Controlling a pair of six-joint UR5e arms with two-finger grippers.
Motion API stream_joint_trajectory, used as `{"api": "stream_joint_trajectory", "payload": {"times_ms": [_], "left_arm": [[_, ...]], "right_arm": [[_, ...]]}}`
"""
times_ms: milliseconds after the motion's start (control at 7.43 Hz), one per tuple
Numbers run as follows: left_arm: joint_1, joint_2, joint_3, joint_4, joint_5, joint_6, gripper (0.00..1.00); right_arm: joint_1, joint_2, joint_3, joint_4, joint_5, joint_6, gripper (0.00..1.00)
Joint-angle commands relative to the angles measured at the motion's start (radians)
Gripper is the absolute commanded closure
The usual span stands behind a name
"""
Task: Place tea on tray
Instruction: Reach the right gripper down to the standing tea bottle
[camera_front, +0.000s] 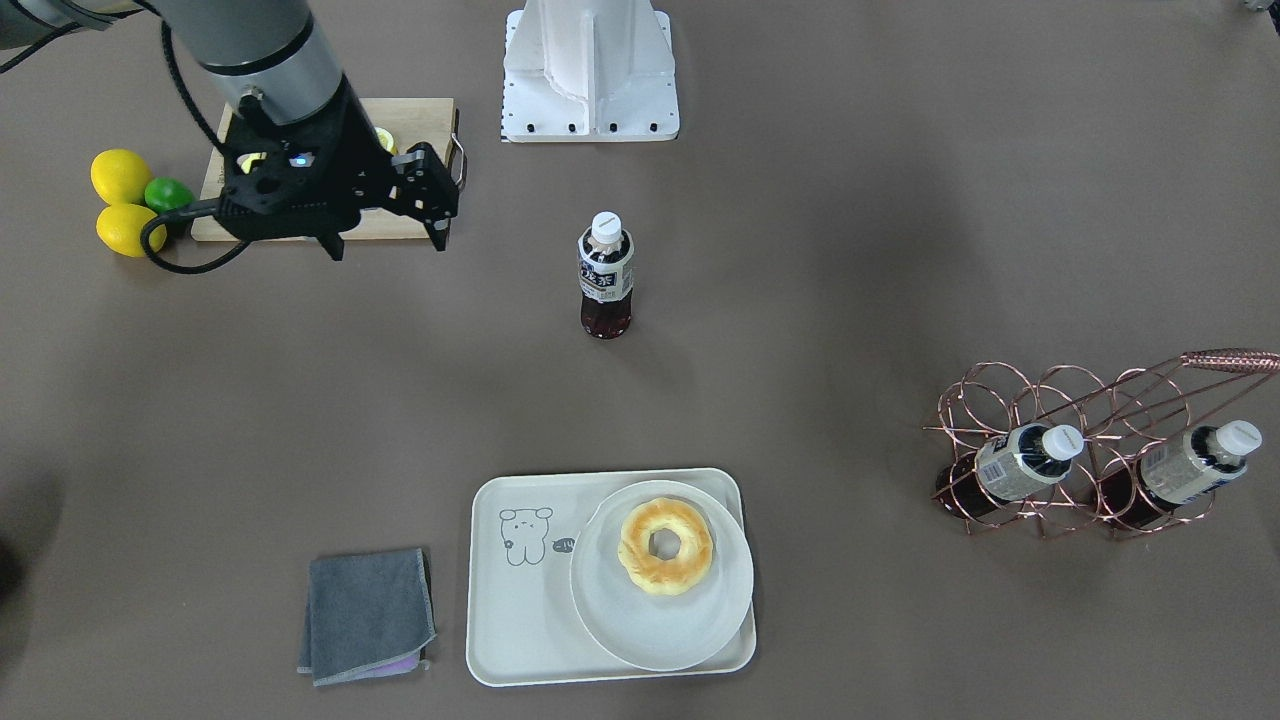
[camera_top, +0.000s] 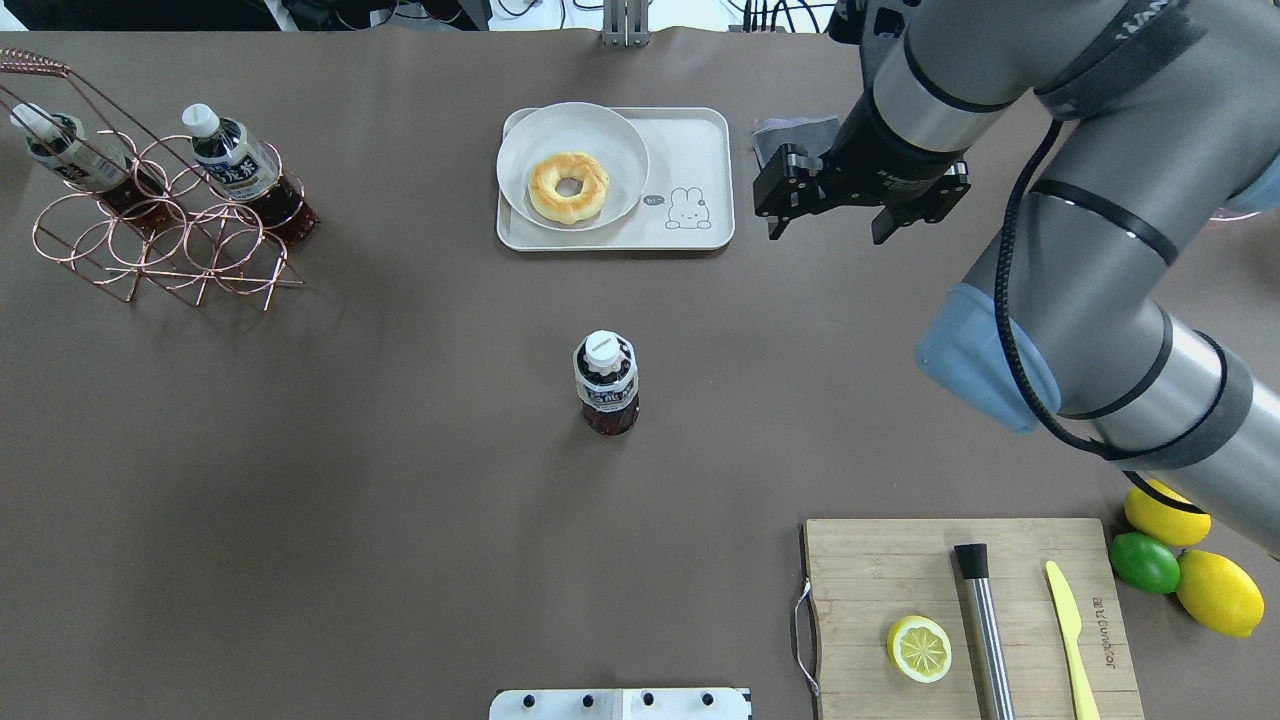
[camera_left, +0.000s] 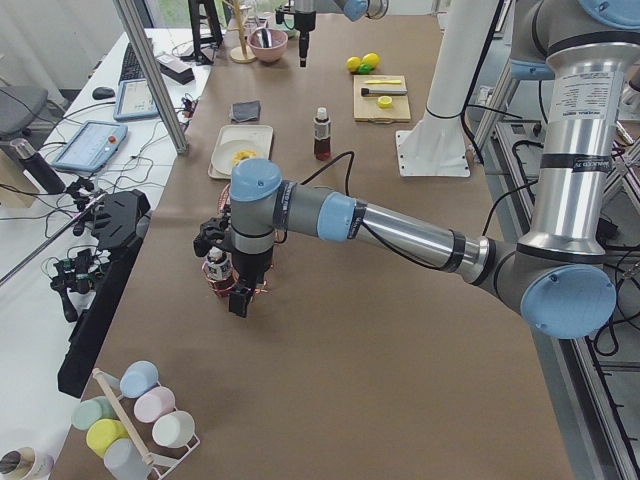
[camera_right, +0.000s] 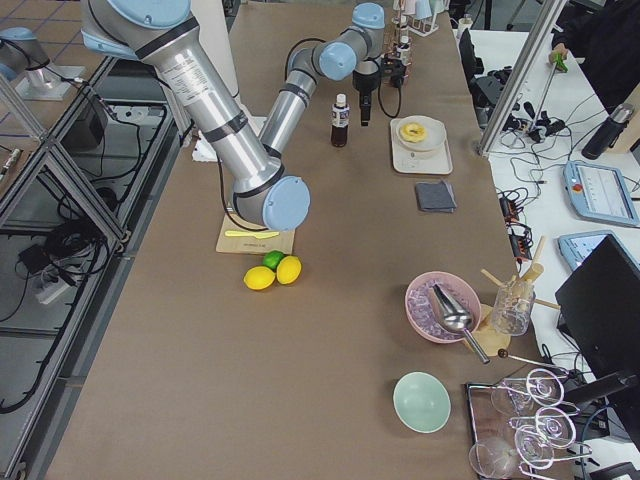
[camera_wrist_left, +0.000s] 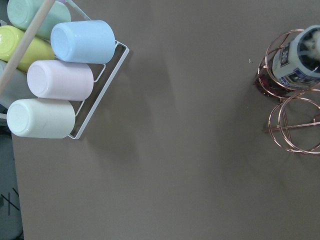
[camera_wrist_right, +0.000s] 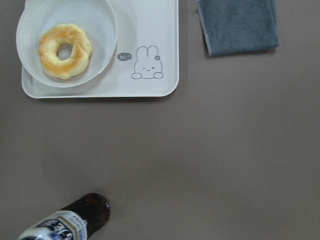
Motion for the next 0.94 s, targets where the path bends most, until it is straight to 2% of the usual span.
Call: {"api": "stream_joint_trajectory", "payload": {"times_ms": [0, 269, 538, 807], "left_arm": [[-0.011, 0.002, 0.016, 0.001, -0.001, 0.014, 0.02], [-0.015, 0.002, 0.029, -0.002, -0.001, 0.015, 0.02], [-0.018, -0.003, 0.043, -0.005, 0.0, 0.047, 0.02], [-0.018, 0.002, 0.045, -0.006, 0.0, 0.047, 0.02]], "right_arm": [[-0.14, 0.126, -0.063, -0.009, -0.101, 0.108, 0.0], [-0.214, 0.155, -0.083, -0.011, -0.152, 0.157, 0.0], [-0.251, 0.254, -0.188, -0.038, -0.189, 0.206, 0.0], [-0.286, 0.262, -0.202, -0.037, -0.23, 0.207, 0.0]]}}
